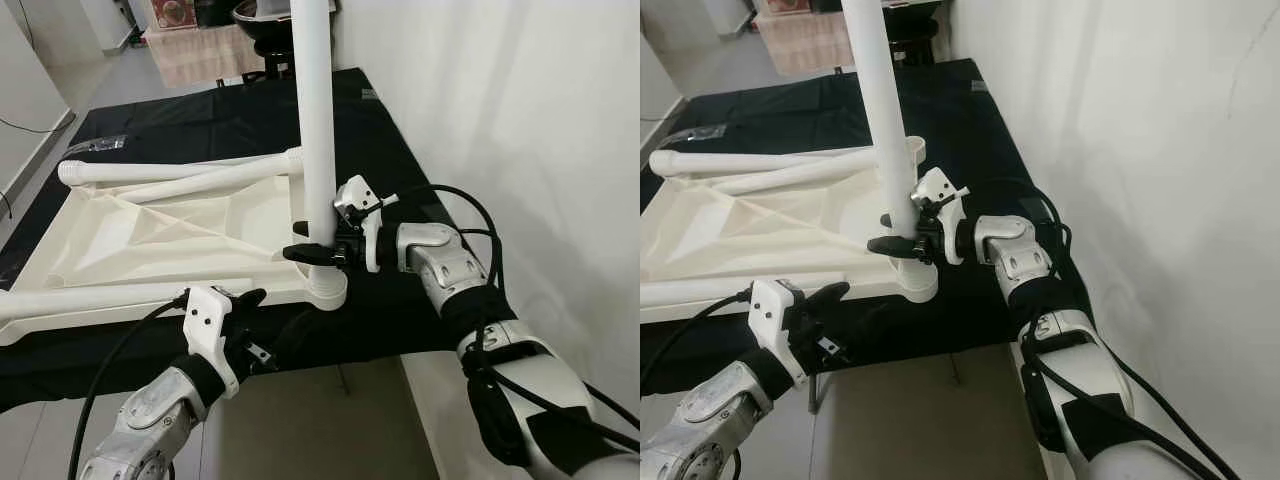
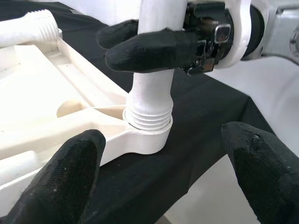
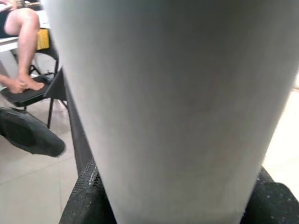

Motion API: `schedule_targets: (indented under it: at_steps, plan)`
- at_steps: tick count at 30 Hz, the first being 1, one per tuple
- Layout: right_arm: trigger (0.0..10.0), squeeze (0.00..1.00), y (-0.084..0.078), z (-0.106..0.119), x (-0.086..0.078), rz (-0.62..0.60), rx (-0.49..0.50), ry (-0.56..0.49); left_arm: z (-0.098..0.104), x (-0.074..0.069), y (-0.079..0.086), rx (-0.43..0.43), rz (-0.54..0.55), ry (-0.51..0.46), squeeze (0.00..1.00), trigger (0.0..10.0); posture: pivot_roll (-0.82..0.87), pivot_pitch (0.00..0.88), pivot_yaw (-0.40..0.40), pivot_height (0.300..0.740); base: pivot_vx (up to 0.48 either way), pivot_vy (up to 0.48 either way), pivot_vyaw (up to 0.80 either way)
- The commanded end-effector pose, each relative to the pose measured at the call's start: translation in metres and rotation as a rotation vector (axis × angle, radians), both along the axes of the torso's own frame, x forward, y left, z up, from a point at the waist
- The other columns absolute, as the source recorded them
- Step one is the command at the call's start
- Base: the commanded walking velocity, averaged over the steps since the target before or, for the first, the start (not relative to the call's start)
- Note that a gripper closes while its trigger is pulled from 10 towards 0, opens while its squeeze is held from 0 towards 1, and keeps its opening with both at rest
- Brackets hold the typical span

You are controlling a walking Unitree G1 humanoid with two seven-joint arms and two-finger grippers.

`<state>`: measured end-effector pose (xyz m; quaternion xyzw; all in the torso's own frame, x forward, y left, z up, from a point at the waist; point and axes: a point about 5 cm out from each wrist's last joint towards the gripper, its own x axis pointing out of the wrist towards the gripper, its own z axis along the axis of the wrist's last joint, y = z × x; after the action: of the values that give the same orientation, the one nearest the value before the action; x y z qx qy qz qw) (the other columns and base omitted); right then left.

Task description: Building children table

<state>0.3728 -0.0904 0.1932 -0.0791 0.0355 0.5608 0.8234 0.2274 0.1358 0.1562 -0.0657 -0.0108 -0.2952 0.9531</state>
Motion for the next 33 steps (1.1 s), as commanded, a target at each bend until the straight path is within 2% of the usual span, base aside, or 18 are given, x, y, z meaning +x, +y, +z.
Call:
schedule_targets:
  at_steps: [1, 2, 7, 8, 9, 10, 11, 13, 16, 17, 20, 21, 22, 29, 30, 31, 32, 33]
  plan:
    - [0.0, 0.0, 0.004, -0.001, -0.002, 0.013, 0.022, 0.001, -0.003, -0.002, -0.001, -0.003, 0.001, 0.017, 0.0, 10.0, -0.01, 0.091, 0.056, 0.74, 0.0, 0.0, 0.0]
    - [0.0, 0.0, -0.006, -0.005, -0.008, -0.004, 0.036, -0.003, -0.002, -0.003, 0.0, -0.003, 0.001, 0.016, 0.0, 10.0, -0.02, 0.106, 0.058, 0.74, 0.0, 0.0, 0.0]
    - [0.0, 0.0, -0.004, -0.02, -0.015, -0.205, -0.002, -0.003, -0.001, -0.004, 0.001, -0.001, 0.001, 0.015, 0.0, 10.0, -0.01, 0.115, 0.048, 0.74, 0.0, 0.0, 0.0]
    - [0.0, 0.0, 0.035, -0.042, -0.051, -0.467, 0.055, 0.078, 0.0, -0.003, 0.004, 0.001, 0.002, 0.015, 0.0, 10.0, -0.02, 0.13, 0.059, 0.74, 0.0, 0.0, 0.0]
    - [0.0, 0.0, 0.035, -0.042, -0.051, -0.467, 0.055, 0.078, 0.0, -0.003, 0.004, 0.001, 0.002, 0.015, 0.0, 10.0, -0.02, 0.13, 0.059, 0.74, 0.0, 0.0, 0.0]
    - [0.0, 0.0, 0.037, -0.043, -0.061, -0.6, 0.07, 0.077, 0.001, -0.003, 0.005, 0.002, 0.003, 0.015, 0.0, 10.0, -0.02, 0.134, 0.065, 0.74, 0.0, 0.0, 0.0]
    - [0.0, 0.0, 0.047, -0.047, -0.067, -0.596, 0.08, 0.089, 0.0, -0.002, 0.005, 0.009, 0.005, 0.015, 0.0, 10.0, -0.03, 0.119, 0.072, 0.74, 0.0, 0.0, 0.0]
    - [0.0, 0.0, 0.047, -0.047, -0.067, -0.596, 0.08, 0.089, 0.0, -0.002, 0.005, 0.009, 0.005, 0.015, 0.0, 10.0, -0.03, 0.119, 0.072, 0.74, 0.0, 0.0, 0.0]
    - [0.0, 0.0, 0.055, -0.05, -0.055, -0.542, 0.066, 0.053, -0.002, 0.001, 0.005, 0.017, 0.004, 0.017, 0.0, 10.0, -0.01, 0.113, 0.06, 0.74, 0.0, 0.0, 0.0]
    - [4.6, 0.0, 0.056, -0.048, -0.05, -0.546, 0.055, 0.031, -0.002, 0.002, 0.006, 0.016, 0.007, 0.014, 0.0, 10.0, -0.02, 0.103, 0.059, 0.74, 0.0, 0.0, 0.0]
    - [4.6, 0.0, 0.057, -0.047, -0.048, -0.547, 0.048, 0.018, -0.002, 0.003, 0.006, 0.016, 0.009, 0.011, 0.0, 10.0, -0.02, 0.103, 0.059, 0.74, 0.0, 0.0, 0.0]
    - [10.0, 0.0, 0.056, -0.044, -0.046, -0.535, 0.053, 0.012, -0.001, 0.004, 0.006, 0.014, 0.018, 0.007, 0.0, 10.0, -0.02, 0.101, 0.058, 0.74, 0.0, 0.0, 0.0]
    - [10.0, 1.0, 0.055, -0.04, -0.043, -0.495, 0.066, 0.003, -0.001, 0.005, 0.006, 0.012, 0.029, 0.003, 0.0, 10.0, -0.02, 0.097, 0.054, 0.74, 0.0, 0.0, 0.0]
    - [10.0, 1.0, 0.047, -0.031, -0.034, -0.412, 0.094, 0.004, -0.001, 0.006, 0.005, 0.009, 0.038, 0.002, 0.0, 10.0, -0.02, 0.086, 0.05, 0.74, 0.0, 0.0, 0.0]
    - [10.0, 1.0, 0.045, -0.025, -0.032, -0.344, 0.102, -0.005, -0.002, 0.006, 0.004, 0.009, 0.035, 0.003, 0.0, 10.0, -0.02, 0.082, 0.049, 0.74, 0.0, 0.0, 0.0]
    - [10.0, 0.61, 0.042, -0.019, -0.032, -0.257, 0.113, -0.006, -0.002, 0.006, 0.004, 0.008, 0.033, 0.005, 0.0, 10.0, -0.02, 0.073, 0.048, 0.74, 0.0, 0.0, 0.0]
    - [10.0, 0.61, 0.042, -0.019, -0.032, -0.257, 0.113, -0.006, -0.002, 0.006, 0.004, 0.008, 0.033, 0.005, 0.0, 10.0, -0.02, 0.073, 0.048, 0.74, 0.0, 0.0, 0.0]
    - [10.0, 0.0, 0.036, -0.013, -0.031, -0.15, 0.107, -0.015, -0.003, 0.006, 0.003, 0.007, 0.031, 0.007, 0.0, 10.0, -0.02, 0.069, 0.045, 0.74, 0.0, 0.0, 0.0]
